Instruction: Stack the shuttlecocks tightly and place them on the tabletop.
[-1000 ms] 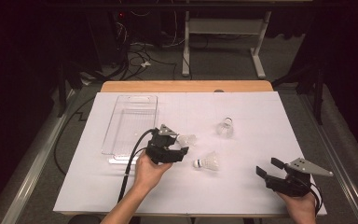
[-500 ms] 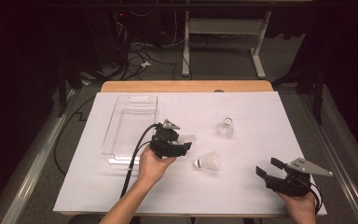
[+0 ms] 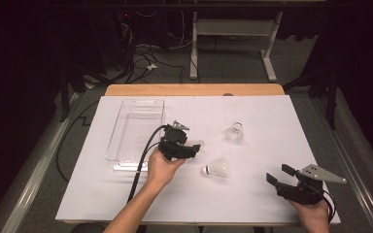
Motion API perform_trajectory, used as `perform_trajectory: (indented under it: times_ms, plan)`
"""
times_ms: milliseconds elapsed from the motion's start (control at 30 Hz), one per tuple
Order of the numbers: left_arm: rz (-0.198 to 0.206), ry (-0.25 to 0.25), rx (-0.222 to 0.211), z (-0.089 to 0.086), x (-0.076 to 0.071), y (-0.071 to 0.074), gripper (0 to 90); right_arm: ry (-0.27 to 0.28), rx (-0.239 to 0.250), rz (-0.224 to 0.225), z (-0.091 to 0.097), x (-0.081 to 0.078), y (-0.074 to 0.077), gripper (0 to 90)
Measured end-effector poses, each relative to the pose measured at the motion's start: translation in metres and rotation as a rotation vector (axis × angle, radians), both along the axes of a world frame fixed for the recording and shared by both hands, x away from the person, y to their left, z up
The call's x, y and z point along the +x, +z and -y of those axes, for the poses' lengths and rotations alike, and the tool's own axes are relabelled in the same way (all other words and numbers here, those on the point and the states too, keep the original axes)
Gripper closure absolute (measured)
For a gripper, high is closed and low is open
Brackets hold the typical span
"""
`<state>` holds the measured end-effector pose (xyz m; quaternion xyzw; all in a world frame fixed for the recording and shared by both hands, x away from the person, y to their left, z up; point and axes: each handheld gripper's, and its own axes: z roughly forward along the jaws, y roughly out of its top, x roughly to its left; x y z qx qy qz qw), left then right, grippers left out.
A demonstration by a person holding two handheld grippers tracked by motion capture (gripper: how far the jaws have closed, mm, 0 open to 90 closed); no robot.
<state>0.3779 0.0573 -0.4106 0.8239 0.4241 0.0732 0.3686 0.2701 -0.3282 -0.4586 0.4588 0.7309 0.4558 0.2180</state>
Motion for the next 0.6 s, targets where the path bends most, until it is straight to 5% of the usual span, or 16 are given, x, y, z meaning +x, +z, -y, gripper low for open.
perform_trajectory:
  times_ms: [600]
  plan:
    - [-0.011,0.017,0.024,0.0026,0.0084,-0.0035,42.8,0.005,-0.001,-0.001,-0.0006,0.0001,-0.0003,28.2]
